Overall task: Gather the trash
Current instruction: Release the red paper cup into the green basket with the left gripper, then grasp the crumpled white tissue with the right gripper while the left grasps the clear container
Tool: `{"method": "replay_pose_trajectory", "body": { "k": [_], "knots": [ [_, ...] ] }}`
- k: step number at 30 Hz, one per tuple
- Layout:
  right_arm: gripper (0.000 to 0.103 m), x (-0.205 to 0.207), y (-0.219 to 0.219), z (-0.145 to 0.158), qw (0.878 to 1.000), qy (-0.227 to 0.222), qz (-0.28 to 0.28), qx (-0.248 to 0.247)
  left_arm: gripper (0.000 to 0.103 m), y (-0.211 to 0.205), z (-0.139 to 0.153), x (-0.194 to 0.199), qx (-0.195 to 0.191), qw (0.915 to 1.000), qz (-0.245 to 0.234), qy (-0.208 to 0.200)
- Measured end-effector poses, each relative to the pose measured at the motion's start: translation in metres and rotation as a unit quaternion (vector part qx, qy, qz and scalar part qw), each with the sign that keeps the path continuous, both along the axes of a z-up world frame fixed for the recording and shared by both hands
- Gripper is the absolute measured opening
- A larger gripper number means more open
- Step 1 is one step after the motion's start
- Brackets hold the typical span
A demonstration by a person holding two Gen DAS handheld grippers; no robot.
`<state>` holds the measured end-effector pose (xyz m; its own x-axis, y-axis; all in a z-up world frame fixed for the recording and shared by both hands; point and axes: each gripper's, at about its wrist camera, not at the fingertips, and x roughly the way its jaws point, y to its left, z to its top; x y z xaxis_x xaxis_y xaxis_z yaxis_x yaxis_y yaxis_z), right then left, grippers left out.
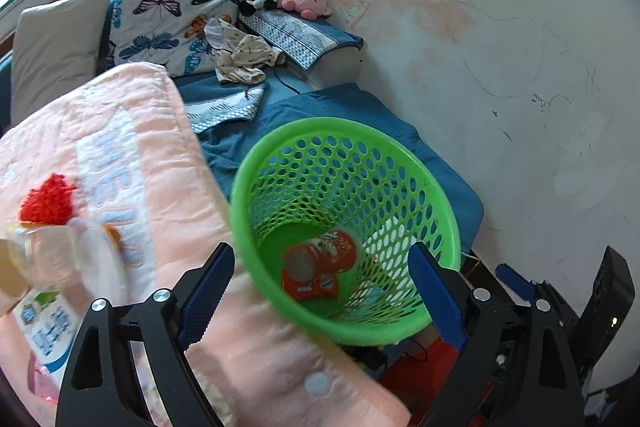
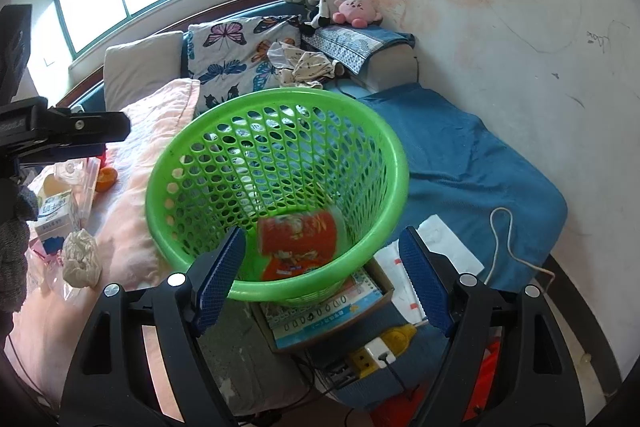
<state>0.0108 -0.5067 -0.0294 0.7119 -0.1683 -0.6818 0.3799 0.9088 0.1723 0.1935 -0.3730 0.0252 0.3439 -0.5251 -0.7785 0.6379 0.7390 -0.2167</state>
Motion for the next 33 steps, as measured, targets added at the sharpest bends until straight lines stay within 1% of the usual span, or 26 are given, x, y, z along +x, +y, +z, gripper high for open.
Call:
{"method": "replay_pose_trajectory", "body": {
  "k": [6, 12, 14, 19, 24, 29, 33],
  "knots": [
    [0.080, -0.008, 0.015, 0.005, 1.000, -0.006, 0.014, 0.006, 0.085, 0.044, 0.008, -0.013, 0.008, 0.9994, 0.027, -0.019],
    [0.081, -0.012, 0.043, 0.013, 0.999, -0.016, 0.042, 0.006, 0.085, 0.106, 0.015, -0.024, -0.001, 0.9972, 0.070, -0.025],
    [0.084, -0.012, 0.056, 0.016, 0.998, -0.020, 0.056, 0.006, 0.085, 0.125, 0.016, -0.025, -0.002, 0.9958, 0.087, -0.028],
    [0.084, -0.004, 0.087, 0.018, 0.995, -0.020, 0.096, 0.004, 0.085, 0.181, 0.014, -0.027, -0.008, 0.9901, 0.138, -0.023],
    [0.084, 0.011, 0.118, 0.015, 0.990, -0.015, 0.137, 0.013, 0.085, 0.231, 0.012, -0.029, -0.013, 0.9821, 0.186, -0.024],
    [0.084, 0.027, 0.149, 0.014, 0.984, -0.015, 0.176, 0.022, 0.085, 0.269, 0.008, -0.034, -0.010, 0.9748, 0.221, -0.026],
    [0.084, 0.040, 0.170, 0.012, 0.980, -0.013, 0.198, 0.028, 0.085, 0.298, -0.002, -0.038, -0.011, 0.9692, 0.246, -0.015]
  ]
}}
